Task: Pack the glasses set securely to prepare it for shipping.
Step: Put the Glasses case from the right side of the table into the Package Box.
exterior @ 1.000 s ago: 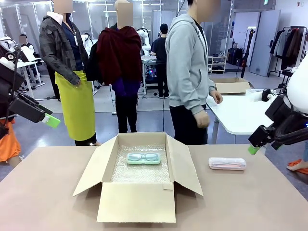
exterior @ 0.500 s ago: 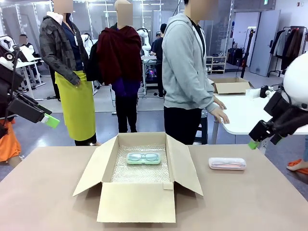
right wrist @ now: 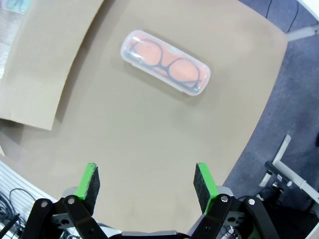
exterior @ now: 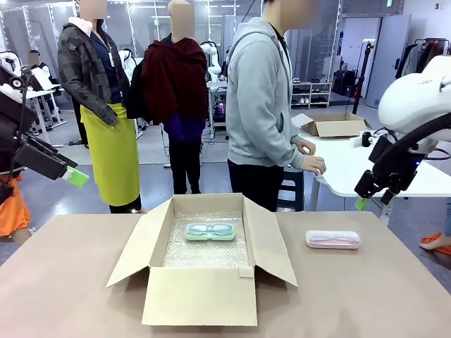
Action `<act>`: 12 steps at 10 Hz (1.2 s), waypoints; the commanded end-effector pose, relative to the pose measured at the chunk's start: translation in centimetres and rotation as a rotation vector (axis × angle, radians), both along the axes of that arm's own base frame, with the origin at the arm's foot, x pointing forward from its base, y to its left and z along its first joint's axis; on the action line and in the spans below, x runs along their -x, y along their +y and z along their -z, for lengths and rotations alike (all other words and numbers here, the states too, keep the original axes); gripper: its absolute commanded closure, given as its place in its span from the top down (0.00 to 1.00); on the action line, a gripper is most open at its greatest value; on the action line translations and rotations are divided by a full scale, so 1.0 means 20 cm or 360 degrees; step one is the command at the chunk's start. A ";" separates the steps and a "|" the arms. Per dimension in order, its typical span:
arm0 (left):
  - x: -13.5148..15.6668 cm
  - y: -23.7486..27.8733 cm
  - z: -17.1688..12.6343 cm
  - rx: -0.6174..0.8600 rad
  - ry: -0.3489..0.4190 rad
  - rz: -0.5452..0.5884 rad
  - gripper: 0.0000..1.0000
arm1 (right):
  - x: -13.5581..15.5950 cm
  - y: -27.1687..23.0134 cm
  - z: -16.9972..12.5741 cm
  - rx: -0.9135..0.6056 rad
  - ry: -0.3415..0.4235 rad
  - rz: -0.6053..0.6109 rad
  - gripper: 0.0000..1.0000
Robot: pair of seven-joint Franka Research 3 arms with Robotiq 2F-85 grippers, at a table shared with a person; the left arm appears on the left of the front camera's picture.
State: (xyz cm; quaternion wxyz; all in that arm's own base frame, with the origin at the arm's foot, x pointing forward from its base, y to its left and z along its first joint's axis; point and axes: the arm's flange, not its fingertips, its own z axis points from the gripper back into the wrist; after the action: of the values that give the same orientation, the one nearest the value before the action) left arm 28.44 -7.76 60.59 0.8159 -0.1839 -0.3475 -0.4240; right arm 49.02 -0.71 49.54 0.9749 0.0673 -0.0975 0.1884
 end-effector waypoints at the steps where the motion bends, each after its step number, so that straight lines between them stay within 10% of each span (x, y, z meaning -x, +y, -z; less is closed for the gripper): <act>1: 0.00 0.00 0.00 0.0007 -0.0005 0.0009 1.00 | -0.10 -0.02 -0.01 -0.0049 0.0029 -0.0044 0.95; 8: 0.00 0.00 0.00 0.0007 -0.0005 0.0009 1.00 | -0.36 0.12 0.25 0.0250 -0.0020 -0.1086 0.95; 12: 0.00 0.00 0.00 0.0007 -0.0005 0.0009 1.00 | -0.26 0.19 0.21 0.0293 -0.0051 -0.1138 0.95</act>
State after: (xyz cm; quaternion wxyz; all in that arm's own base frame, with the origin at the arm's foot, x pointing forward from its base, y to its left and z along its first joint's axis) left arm 28.44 -7.77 60.58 0.8159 -0.1839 -0.3474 -0.4240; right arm 55.64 3.41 44.67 0.8392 0.0135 -0.0515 0.5412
